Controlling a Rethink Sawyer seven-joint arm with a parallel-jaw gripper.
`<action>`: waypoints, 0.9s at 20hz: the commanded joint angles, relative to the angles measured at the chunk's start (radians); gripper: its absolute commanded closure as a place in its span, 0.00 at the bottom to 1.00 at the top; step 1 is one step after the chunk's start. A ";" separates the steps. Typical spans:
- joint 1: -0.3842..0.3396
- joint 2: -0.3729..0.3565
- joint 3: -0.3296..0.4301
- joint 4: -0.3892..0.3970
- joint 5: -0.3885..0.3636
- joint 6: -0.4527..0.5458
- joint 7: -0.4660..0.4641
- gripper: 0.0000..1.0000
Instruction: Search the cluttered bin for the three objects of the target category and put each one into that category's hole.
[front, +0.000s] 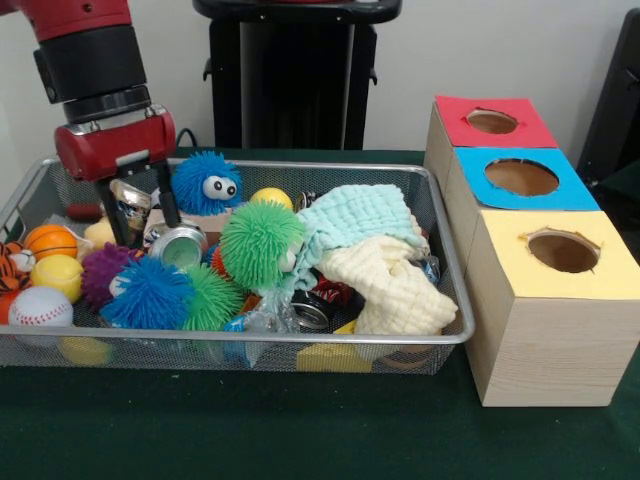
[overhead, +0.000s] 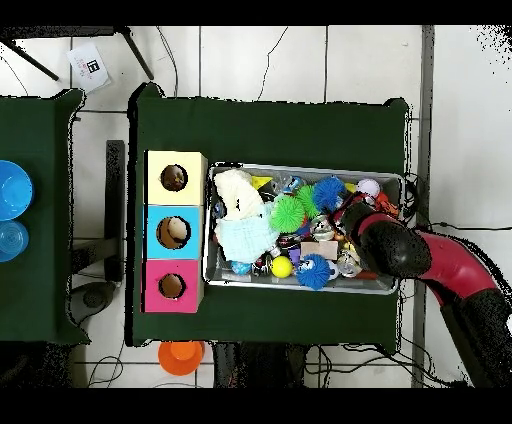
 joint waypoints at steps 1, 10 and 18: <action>0.037 0.014 -0.066 0.030 -0.047 0.009 0.112 0.00; 0.031 -0.030 -0.032 0.125 -0.002 0.000 0.164 0.00; 0.003 0.006 -0.003 0.220 0.026 -0.040 0.188 0.00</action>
